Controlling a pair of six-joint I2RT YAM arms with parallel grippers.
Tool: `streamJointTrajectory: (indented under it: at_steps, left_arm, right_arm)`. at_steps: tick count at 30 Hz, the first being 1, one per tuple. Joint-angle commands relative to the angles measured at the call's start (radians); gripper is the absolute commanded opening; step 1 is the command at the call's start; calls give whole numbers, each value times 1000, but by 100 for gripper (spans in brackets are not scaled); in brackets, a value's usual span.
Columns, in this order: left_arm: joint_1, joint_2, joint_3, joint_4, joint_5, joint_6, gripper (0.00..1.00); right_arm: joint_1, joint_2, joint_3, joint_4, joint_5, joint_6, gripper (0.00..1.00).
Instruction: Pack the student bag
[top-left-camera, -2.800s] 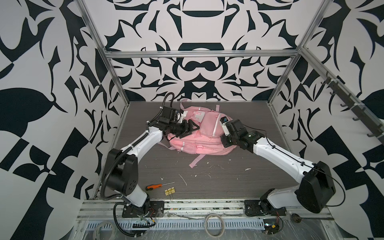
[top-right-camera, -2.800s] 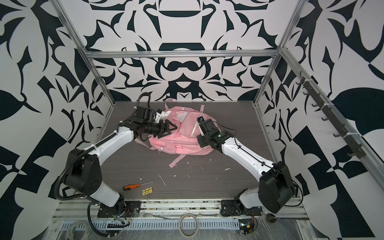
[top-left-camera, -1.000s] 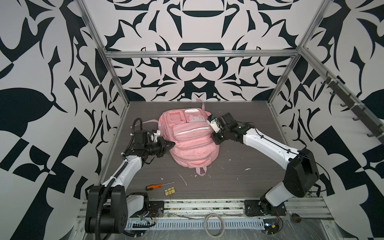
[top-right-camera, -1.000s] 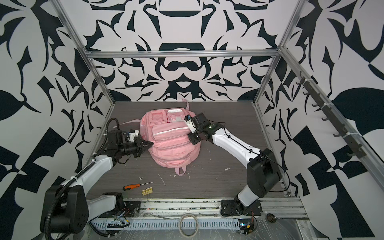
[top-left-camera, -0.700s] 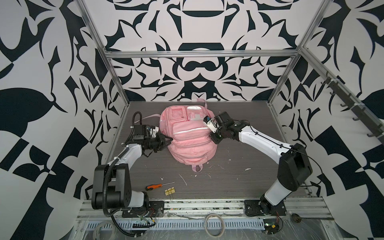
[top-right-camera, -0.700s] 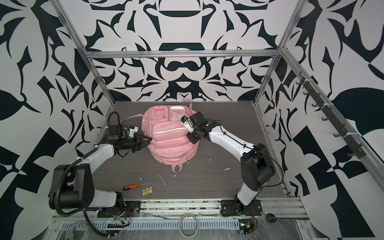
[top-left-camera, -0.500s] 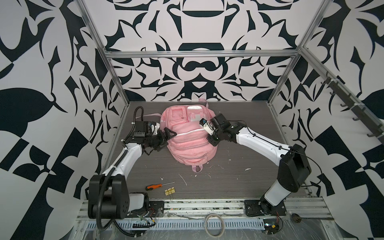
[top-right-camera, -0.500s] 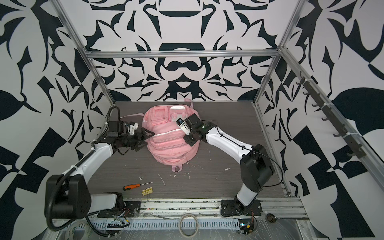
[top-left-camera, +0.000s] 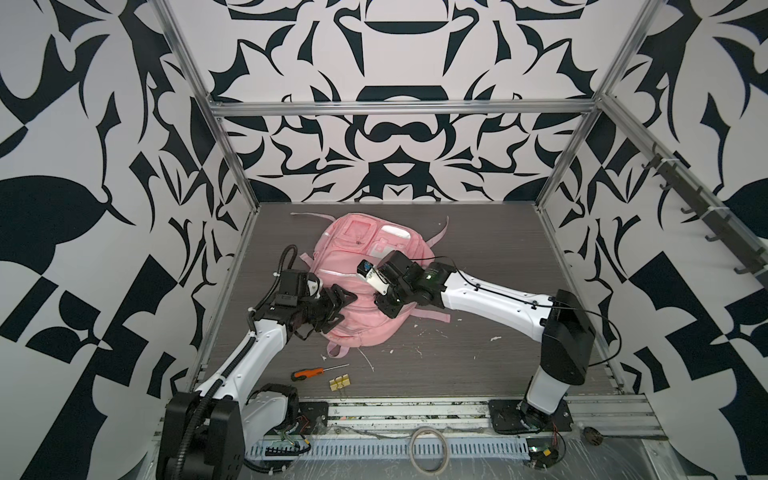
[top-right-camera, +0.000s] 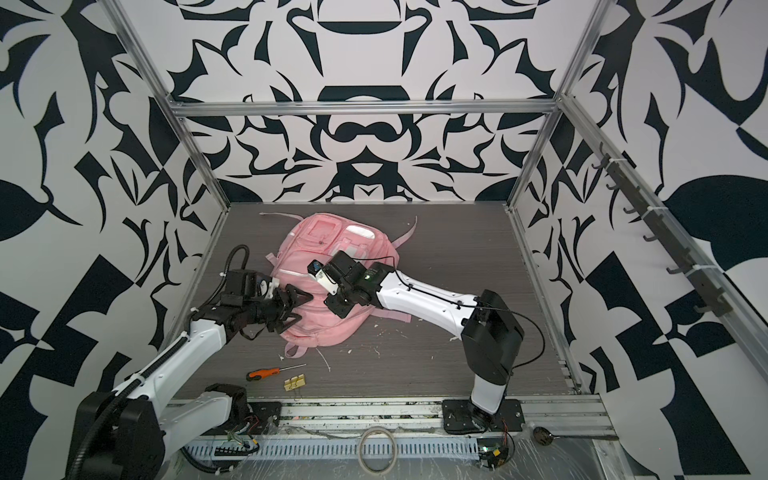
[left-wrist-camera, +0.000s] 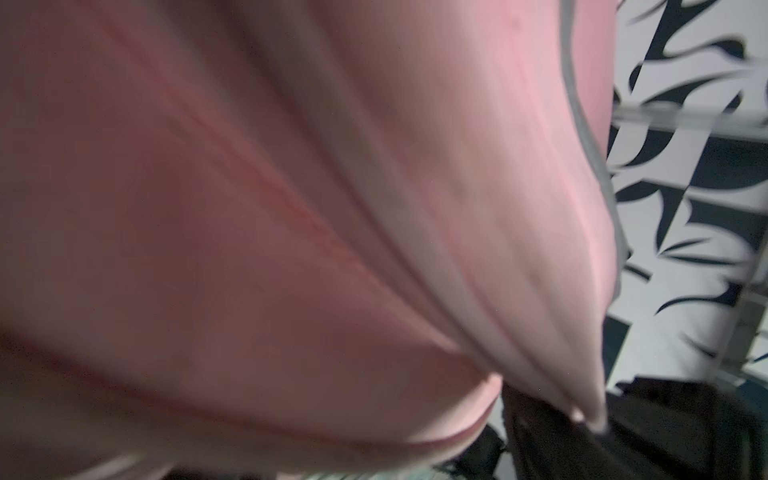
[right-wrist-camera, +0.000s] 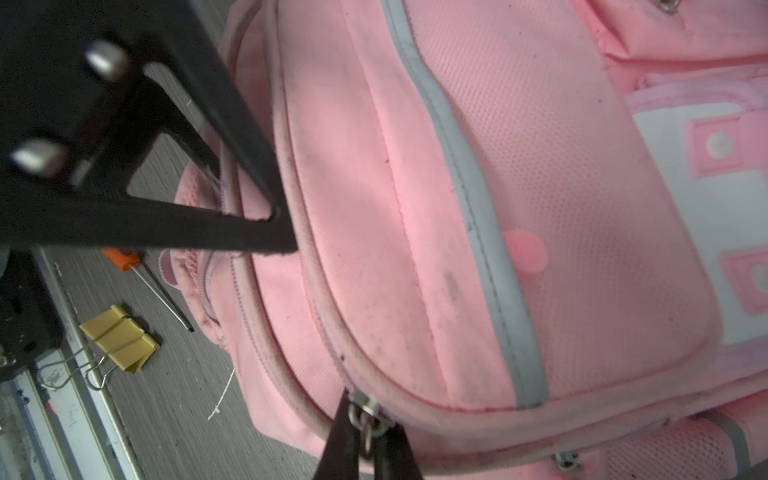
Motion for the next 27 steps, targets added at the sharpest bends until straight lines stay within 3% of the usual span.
streamJointTrajectory:
  at_steps: [1, 4, 5, 11, 18, 24, 25, 27]
  left_arm:
    - [4, 47, 34, 87, -20, -23, 38]
    - [18, 50, 31, 85, -28, -8, 4]
    - [24, 45, 27, 81, -32, -2, 0]
    - [96, 24, 15, 48, -4, 73, 0]
    - [109, 51, 23, 13, 33, 161, 0]
    - [108, 62, 32, 31, 56, 188, 0]
    - [108, 69, 33, 49, 65, 184, 0]
    - [103, 92, 40, 85, 98, 162, 0]
  right_arm:
    - [28, -59, 42, 69, -20, 47, 0]
    - [30, -91, 12, 67, 8, 54, 0]
    - [30, -100, 6, 60, 20, 46, 0]
    - [-83, -153, -58, -38, 106, -34, 0]
    - [-294, -90, 26, -67, 66, -197, 0]
    - [-317, -29, 118, -87, 43, -237, 0]
    - [-317, -33, 118, -89, 34, -231, 4]
    - [-317, -59, 109, -102, 37, -210, 20]
